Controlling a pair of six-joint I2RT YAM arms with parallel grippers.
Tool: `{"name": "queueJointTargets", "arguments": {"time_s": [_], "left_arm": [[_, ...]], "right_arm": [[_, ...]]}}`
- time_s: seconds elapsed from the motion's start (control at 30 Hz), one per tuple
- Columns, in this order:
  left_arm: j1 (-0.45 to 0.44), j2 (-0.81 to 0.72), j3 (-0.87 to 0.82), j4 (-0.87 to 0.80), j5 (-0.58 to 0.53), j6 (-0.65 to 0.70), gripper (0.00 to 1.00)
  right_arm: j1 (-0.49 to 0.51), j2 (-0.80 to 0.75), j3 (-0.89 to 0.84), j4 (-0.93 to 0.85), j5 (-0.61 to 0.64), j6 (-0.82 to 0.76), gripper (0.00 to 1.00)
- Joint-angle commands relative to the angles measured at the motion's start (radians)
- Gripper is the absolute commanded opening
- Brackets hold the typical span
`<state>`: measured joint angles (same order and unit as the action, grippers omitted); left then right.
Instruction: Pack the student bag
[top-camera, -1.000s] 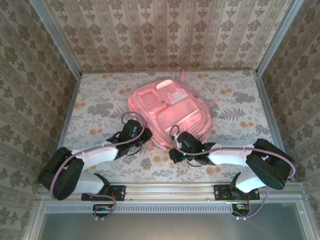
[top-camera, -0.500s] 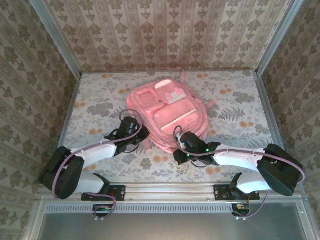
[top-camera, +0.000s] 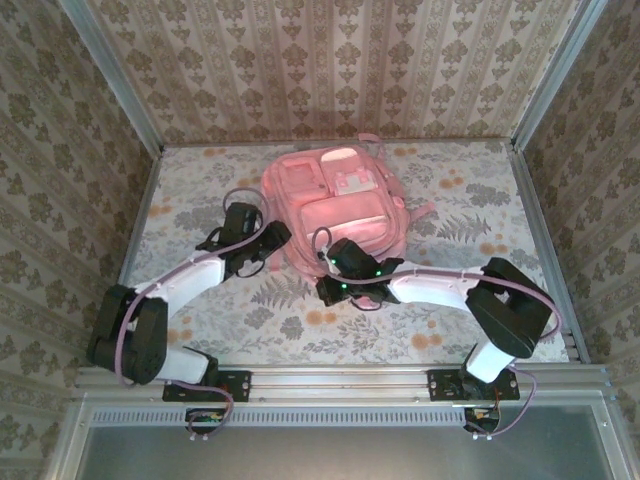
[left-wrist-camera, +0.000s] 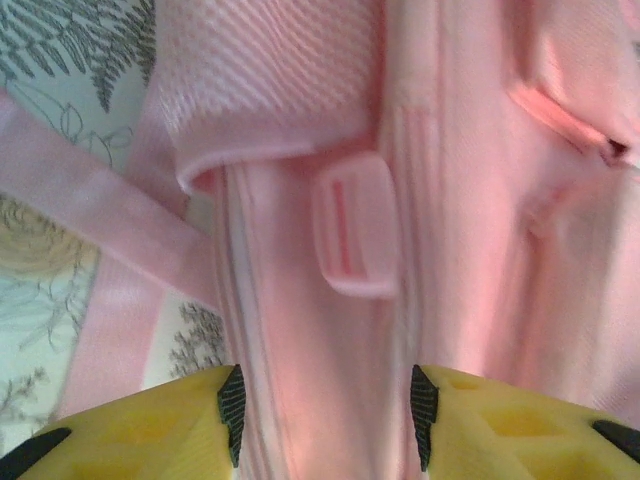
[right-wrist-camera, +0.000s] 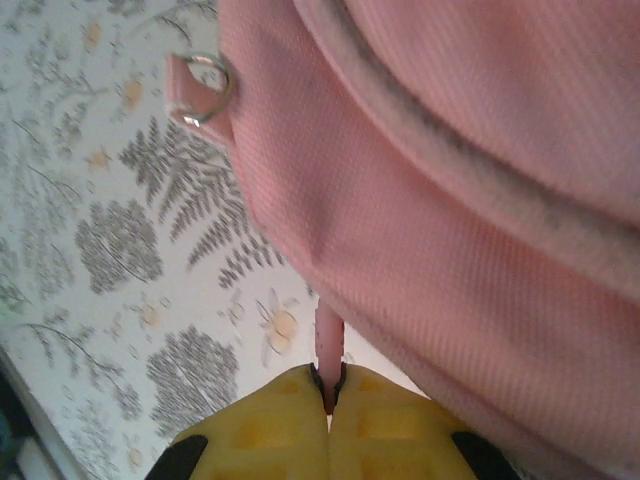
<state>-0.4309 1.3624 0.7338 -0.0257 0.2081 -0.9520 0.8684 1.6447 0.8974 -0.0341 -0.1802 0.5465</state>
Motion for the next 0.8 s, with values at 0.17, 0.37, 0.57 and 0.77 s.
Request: {"name": "queueJointTargets", "arguments": {"time_s": [0.17, 0.37, 0.57, 0.77], "left_arm": [[-0.033, -0.123, -0.194, 0.073, 0.043, -0.193, 0.48], [-0.1, -0.1, -0.191, 0.149, 0.031, -0.202, 0.49], [-0.15, -0.187, -0.152, 0.078, -0.05, -0.178, 0.42], [-0.173, -0.15, -0.133, 0.093, -0.028, -0.192, 0.38]], "right_arm": [[0.001, 0.074, 0.042, 0.115, -0.079, 0.061, 0.0], [0.002, 0.08, 0.048, 0.108, -0.095, 0.053, 0.0], [0.002, 0.07, 0.043, 0.097, -0.095, 0.047, 0.0], [0.002, 0.078, 0.043, 0.103, -0.099, 0.049, 0.0]]}}
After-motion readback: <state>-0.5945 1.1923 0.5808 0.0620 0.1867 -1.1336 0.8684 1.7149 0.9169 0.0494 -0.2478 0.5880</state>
